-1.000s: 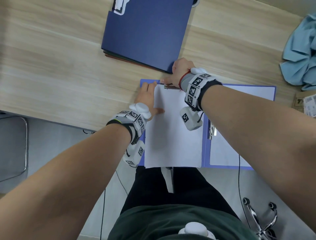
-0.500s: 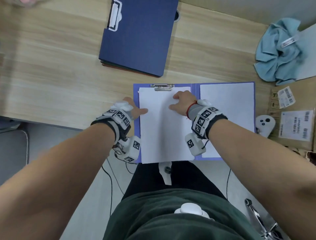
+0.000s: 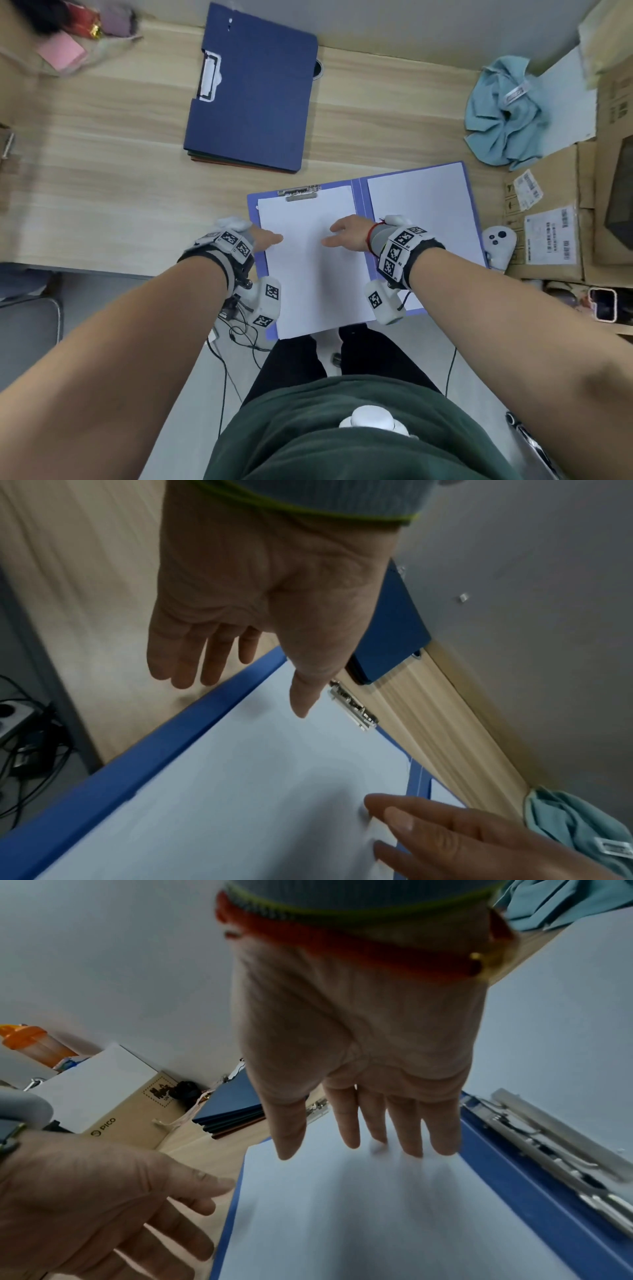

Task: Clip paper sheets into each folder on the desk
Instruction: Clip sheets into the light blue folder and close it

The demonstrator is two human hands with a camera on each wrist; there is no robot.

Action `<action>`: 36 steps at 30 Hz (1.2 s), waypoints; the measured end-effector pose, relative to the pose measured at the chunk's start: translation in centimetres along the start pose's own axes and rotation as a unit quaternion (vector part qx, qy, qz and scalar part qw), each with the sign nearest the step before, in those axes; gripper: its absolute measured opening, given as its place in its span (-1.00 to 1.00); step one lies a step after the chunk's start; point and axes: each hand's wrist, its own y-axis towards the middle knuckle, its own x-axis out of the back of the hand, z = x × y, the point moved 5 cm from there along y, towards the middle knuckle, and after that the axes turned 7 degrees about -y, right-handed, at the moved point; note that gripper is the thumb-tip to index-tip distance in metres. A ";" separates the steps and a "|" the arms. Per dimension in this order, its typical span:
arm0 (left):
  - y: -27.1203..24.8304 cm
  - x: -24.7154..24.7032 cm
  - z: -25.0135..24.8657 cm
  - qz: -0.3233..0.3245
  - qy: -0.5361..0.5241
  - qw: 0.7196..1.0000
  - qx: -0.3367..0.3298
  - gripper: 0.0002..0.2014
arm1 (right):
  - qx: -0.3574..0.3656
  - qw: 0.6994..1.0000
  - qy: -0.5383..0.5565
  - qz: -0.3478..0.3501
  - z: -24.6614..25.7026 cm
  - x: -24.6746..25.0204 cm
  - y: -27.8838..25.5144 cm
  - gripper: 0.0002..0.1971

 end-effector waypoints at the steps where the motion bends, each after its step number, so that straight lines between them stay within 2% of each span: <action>1: 0.1 -0.8 0.2 0.007 0.008 1.000 0.006 -0.40 | 0.002 1.000 0.001 0.003 -0.3 -0.3 0.1 -0.35; 6: 1.6 -1.9 1.8 0.023 -0.068 0.997 0.037 -0.31 | 0.019 1.000 -0.016 -0.006 -0.6 -0.1 0.3 -0.41; 10: 1.6 -0.8 2.7 0.009 -0.133 0.991 0.030 -0.52 | 0.029 0.999 -0.019 -0.008 -0.5 0.2 -0.4 -0.36; 14: -2.1 2.3 -0.8 -0.039 -0.167 0.985 -0.035 -0.67 | 0.061 0.998 0.016 0.014 1.6 1.6 -3.0 -0.19; 16: -4.2 3.6 -3.8 -0.023 -0.194 0.977 -0.088 -0.71 | 0.082 0.994 0.068 0.027 3.3 2.6 -4.3 -0.15; 17: -5.4 4.0 -5.3 -0.011 -0.211 0.971 -0.115 -0.64 | 0.093 0.991 0.092 0.027 4.1 3.2 -4.9 -0.16; 19: -8.2 4.6 -8.3 0.009 -0.231 0.960 -0.158 -0.43 | 0.116 0.983 0.143 0.015 5.3 4.9 -6.4 -0.24; 21: -10.3 4.7 -11.0 0.020 -0.234 0.952 -0.195 -0.31 | 0.122 0.970 0.209 -0.019 5.4 7.1 -7.7 -0.35; 26: -11.6 2.5 -14.6 0.033 -0.218 0.943 -0.248 -0.39 | 0.129 0.944 0.276 -0.127 1.1 11.3 -10.0 -0.65; 30: -8.2 0.8 -13.4 -0.057 -0.184 0.962 -0.196 -0.61 | 0.094 0.938 0.310 -0.123 -5.0 10.7 -8.9 -0.61; 32: -5.6 -0.5 -11.8 -0.070 -0.144 0.975 -0.156 -0.55 | 0.054 0.937 0.318 -0.132 -8.4 9.7 -7.3 -0.64; 36: -1.5 -3.7 -8.7 -0.078 -0.052 0.992 -0.082 -0.37 | -0.044 0.943 0.295 -0.145 -13.8 6.6 -4.0 -0.82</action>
